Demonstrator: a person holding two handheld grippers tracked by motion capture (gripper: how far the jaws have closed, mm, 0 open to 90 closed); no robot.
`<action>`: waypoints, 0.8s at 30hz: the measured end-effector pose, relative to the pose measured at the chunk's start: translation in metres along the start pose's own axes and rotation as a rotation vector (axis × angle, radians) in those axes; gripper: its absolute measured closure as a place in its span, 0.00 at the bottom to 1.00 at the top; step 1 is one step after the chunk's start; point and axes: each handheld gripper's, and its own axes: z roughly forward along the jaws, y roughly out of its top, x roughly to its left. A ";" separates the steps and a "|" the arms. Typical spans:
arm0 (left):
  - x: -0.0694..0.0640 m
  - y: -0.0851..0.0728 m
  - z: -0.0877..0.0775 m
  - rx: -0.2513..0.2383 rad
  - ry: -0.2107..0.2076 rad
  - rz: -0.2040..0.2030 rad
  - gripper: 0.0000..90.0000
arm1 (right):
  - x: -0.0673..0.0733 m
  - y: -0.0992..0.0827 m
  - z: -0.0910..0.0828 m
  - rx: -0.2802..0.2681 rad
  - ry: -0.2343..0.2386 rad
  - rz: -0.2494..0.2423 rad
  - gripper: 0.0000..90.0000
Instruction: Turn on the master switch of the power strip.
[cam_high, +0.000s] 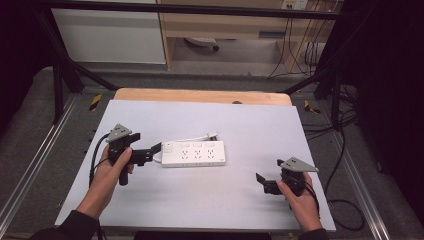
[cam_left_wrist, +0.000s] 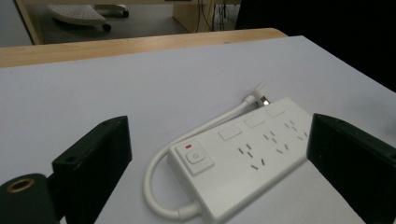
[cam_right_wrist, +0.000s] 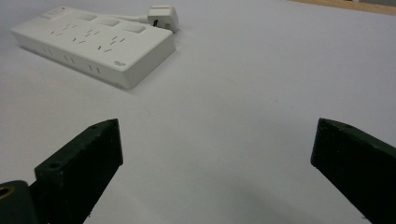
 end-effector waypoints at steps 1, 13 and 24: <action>0.001 -0.002 -0.003 -0.002 0.002 -0.001 0.07 | 0.000 0.000 0.000 0.000 0.000 0.000 0.03; 0.019 -0.057 -0.041 -0.010 0.036 -0.008 0.09 | -0.001 -0.001 0.003 0.018 -0.028 -0.005 0.03; 0.020 -0.099 -0.055 0.050 0.038 0.002 0.09 | -0.002 -0.010 0.025 0.155 -0.136 -0.019 0.03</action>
